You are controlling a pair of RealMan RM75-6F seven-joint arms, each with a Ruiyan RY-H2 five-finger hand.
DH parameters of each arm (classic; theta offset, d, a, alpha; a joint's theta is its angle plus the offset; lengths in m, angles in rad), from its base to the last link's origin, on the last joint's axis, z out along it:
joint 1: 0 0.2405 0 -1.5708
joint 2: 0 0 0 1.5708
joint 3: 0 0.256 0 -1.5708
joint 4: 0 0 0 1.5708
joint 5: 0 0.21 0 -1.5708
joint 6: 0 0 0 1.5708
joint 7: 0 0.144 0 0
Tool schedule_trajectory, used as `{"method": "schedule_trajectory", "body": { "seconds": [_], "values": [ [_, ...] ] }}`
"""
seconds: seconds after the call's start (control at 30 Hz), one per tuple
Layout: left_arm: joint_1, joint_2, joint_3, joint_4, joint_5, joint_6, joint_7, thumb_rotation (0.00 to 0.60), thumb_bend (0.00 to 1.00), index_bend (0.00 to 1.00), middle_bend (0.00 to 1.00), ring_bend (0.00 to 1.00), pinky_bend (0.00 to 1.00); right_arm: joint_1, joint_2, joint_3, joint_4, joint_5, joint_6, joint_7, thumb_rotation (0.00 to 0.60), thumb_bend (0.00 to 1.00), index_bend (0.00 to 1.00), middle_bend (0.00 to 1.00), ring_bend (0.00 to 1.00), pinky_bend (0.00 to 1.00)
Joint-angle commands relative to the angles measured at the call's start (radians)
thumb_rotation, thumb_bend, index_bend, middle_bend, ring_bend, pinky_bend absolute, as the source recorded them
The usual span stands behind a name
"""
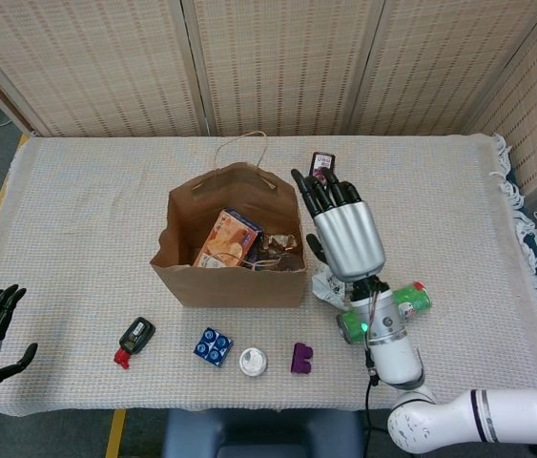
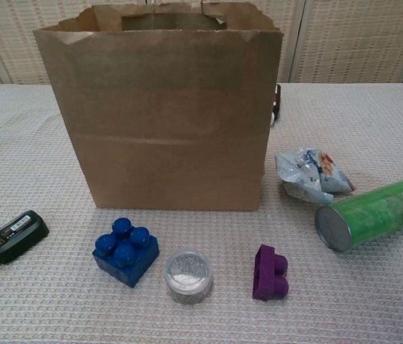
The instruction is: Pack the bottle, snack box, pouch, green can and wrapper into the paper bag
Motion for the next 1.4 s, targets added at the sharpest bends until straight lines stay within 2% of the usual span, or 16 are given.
{"method": "schedule_trajectory", "body": {
  "seconds": [0.03, 0.13, 0.3, 0.4, 0.53, 0.67, 0.93, 1.1, 1.4],
  "values": [
    [0.000, -0.001, -0.001, -0.002, -0.002, 0.000, 0.009, 0.600, 0.33, 0.00, 0.00, 0.00, 0.00, -0.113, 0.147, -0.099, -0.052, -0.020, -0.034, 0.107, 0.600, 0.15, 0.00, 0.19, 0.09, 0.26],
    [0.000, -0.002, -0.002, -0.004, -0.004, 0.000, 0.019, 0.600, 0.33, 0.00, 0.00, 0.00, 0.00, -0.169, 0.228, -0.178, -0.042, -0.075, -0.080, 0.180, 0.600, 0.15, 0.00, 0.19, 0.09, 0.25],
    [-0.001, -0.006, -0.005, -0.010, -0.010, 0.000, 0.042, 0.600, 0.33, 0.00, 0.00, 0.00, 0.00, -0.245, 0.339, -0.315, 0.038, -0.235, -0.182, 0.343, 0.600, 0.15, 0.00, 0.19, 0.08, 0.23],
    [-0.001, -0.007, -0.007, -0.013, -0.013, -0.001, 0.050, 0.600, 0.33, 0.00, 0.00, 0.00, 0.00, -0.264, 0.374, -0.372, 0.081, -0.307, -0.236, 0.392, 0.600, 0.15, 0.00, 0.19, 0.07, 0.21],
    [-0.001, -0.008, -0.008, -0.016, -0.015, -0.001, 0.057, 0.600, 0.33, 0.00, 0.00, 0.00, 0.00, -0.269, 0.397, -0.428, 0.108, -0.357, -0.314, 0.385, 0.600, 0.15, 0.00, 0.16, 0.05, 0.17],
    [-0.001, -0.007, -0.007, -0.016, -0.015, -0.001, 0.056, 0.600, 0.33, 0.00, 0.00, 0.00, 0.00, -0.268, 0.378, -0.445, 0.127, -0.354, -0.368, 0.368, 0.600, 0.11, 0.00, 0.14, 0.03, 0.15],
    [-0.002, -0.005, -0.006, -0.013, -0.012, -0.003, 0.042, 0.600, 0.33, 0.00, 0.00, 0.00, 0.00, -0.261, 0.283, -0.447, 0.185, -0.253, -0.457, 0.296, 0.600, 0.07, 0.00, 0.09, 0.00, 0.12],
    [-0.002, -0.005, -0.006, -0.012, -0.011, -0.003, 0.039, 0.600, 0.33, 0.00, 0.00, 0.00, 0.00, -0.257, 0.253, -0.445, 0.203, -0.228, -0.465, 0.257, 0.600, 0.06, 0.00, 0.07, 0.00, 0.12],
    [-0.004, -0.002, -0.004, -0.008, -0.007, -0.005, 0.025, 0.600, 0.33, 0.00, 0.00, 0.00, 0.00, -0.238, 0.080, -0.417, 0.353, -0.078, -0.484, 0.137, 0.600, 0.06, 0.00, 0.07, 0.00, 0.12]
  ]
}}
